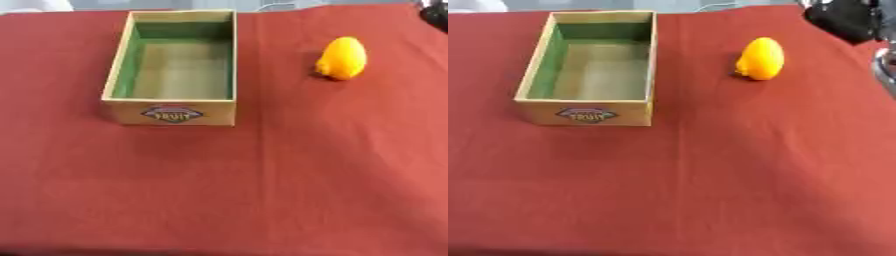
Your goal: Pick up objects on the table and place them in the box.
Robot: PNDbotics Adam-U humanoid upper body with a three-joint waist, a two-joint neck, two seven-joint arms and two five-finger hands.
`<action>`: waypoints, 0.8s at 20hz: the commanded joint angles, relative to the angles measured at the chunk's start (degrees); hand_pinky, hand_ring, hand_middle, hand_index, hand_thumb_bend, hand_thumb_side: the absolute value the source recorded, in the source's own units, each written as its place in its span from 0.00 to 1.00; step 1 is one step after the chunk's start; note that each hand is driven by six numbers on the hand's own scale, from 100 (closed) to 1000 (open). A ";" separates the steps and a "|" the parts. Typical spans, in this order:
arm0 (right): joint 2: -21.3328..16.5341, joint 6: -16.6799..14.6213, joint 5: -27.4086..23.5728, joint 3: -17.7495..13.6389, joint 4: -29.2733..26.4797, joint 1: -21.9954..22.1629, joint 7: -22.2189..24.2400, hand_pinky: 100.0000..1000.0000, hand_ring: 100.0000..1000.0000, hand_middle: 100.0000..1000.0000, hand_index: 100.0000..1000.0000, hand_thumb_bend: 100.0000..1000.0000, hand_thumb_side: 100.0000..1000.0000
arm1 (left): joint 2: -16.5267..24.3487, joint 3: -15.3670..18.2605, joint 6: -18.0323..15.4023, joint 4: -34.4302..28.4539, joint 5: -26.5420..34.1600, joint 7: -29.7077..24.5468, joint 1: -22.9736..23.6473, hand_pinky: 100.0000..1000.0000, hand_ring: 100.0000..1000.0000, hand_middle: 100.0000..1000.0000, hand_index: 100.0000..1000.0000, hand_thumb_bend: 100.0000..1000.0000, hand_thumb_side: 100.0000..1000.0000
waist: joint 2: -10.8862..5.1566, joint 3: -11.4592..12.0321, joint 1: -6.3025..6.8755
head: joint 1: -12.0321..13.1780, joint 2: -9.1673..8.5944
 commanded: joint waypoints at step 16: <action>2.71 -5.03 14.77 13.04 23.14 -15.91 14.42 0.91 0.97 0.90 1.00 0.27 0.94 | 1.37 -0.50 0.04 -1.08 0.31 -1.10 -1.24 0.57 0.61 0.69 0.84 0.05 0.93 | -1.94 0.66 0.15 | -2.07 -0.51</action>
